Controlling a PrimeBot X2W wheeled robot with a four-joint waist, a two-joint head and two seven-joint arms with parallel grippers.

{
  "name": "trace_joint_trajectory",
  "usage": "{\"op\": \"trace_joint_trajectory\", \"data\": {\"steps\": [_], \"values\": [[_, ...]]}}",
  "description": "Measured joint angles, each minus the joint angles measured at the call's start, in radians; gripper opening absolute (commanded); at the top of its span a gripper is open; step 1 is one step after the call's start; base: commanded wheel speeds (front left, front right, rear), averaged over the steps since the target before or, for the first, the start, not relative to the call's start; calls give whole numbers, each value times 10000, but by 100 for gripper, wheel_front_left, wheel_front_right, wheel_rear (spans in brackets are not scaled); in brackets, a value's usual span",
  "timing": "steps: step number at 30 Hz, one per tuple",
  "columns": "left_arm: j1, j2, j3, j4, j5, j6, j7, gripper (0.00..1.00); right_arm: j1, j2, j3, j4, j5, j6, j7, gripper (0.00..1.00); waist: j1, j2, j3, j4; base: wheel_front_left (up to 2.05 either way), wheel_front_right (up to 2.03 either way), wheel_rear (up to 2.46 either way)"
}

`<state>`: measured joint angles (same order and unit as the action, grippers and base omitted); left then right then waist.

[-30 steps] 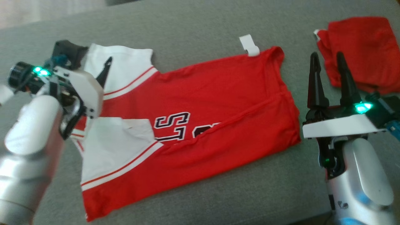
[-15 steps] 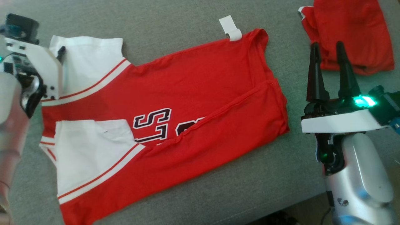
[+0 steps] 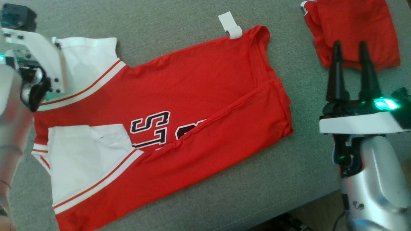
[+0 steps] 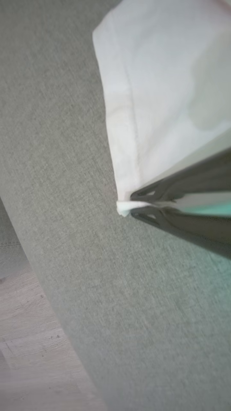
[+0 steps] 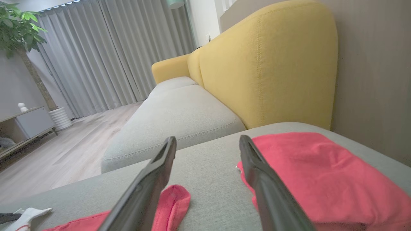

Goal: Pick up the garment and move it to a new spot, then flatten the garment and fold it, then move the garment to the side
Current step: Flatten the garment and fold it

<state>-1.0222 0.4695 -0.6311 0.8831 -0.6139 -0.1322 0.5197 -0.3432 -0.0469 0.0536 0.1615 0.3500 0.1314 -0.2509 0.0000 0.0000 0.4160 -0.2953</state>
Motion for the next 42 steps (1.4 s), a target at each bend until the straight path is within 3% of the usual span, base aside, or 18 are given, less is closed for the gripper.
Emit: {"op": "trace_joint_trajectory", "data": {"steps": [5,15,22,31,42], "values": [[117,61,-462,-479,-765,0,29,0,-81,-2,-422,113,-286,0,0,100,0,0,-161,83,0,0,0],[266,-261,-915,-1358,-713,-2,-2222,0,-1353,-58,-909,539,-1616,0,1760,100,1,0,-790,840,0,0,0],[597,-399,-1235,-2932,-717,-2,-3101,0,-1435,-1003,-495,1536,-1643,0,3509,100,0,0,-1232,1908,0,0,0],[2051,-63,-1319,-6027,-1012,545,-2915,0,-2061,-2123,284,3327,-1653,0,4773,100,-1,0,-1545,3296,0,0,0],[2336,163,-1551,-7634,-1081,945,-2380,0,-3131,-2533,437,5810,-2167,0,5373,100,1,0,-1159,3742,0,0,0]]}}
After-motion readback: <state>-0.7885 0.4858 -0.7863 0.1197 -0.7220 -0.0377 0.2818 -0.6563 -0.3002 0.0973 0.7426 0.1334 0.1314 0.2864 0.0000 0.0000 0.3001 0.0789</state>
